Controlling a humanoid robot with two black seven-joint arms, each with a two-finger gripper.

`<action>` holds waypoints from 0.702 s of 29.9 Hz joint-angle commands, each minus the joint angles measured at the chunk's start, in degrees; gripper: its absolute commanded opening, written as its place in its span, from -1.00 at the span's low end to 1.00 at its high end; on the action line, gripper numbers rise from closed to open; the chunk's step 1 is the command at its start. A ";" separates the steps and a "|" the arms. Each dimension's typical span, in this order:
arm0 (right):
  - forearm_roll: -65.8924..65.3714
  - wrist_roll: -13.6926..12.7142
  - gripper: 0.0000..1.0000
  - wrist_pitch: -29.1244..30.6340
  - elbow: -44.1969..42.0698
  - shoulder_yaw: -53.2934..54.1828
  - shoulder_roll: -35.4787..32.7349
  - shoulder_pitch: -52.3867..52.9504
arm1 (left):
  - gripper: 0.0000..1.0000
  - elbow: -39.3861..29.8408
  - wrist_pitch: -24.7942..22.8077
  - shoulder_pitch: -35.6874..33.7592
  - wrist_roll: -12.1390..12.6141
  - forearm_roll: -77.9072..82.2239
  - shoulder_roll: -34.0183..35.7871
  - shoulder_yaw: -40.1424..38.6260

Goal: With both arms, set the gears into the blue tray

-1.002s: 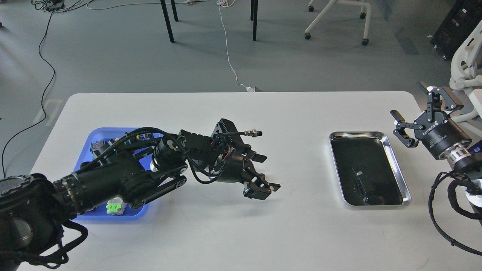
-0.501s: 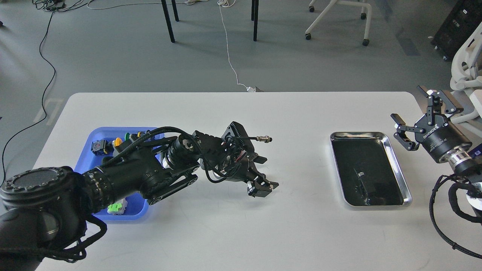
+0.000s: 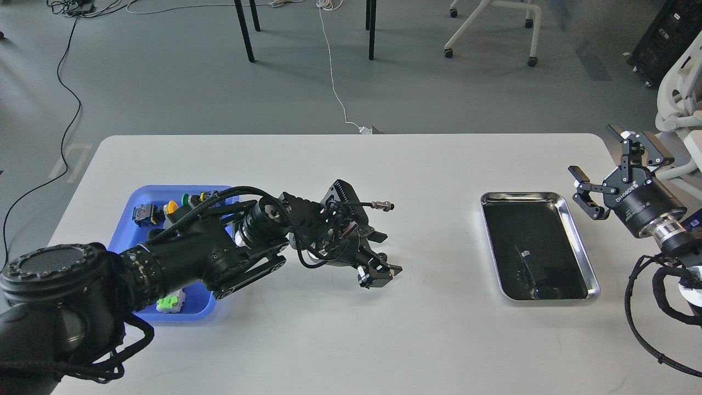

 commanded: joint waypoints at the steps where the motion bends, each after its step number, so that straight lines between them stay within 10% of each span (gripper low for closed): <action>1: -0.01 0.00 0.95 0.00 -0.01 0.00 -0.09 0.00 | 0.12 1.04 -0.08 0.26 0.00 0.02 -0.09 1.33; 8: -0.01 0.00 0.95 0.00 -0.01 0.00 -0.09 0.00 | 0.12 1.04 -0.08 0.26 0.00 0.02 -0.09 1.33; 12: -0.01 0.00 0.95 0.00 -0.01 0.00 -0.09 0.00 | -0.52 1.13 -0.08 0.35 0.00 0.02 0.08 1.33; 21: -0.01 0.00 0.95 0.00 0.08 0.00 -0.09 -0.08 | -0.70 1.04 0.89 0.00 0.00 0.02 -0.09 1.24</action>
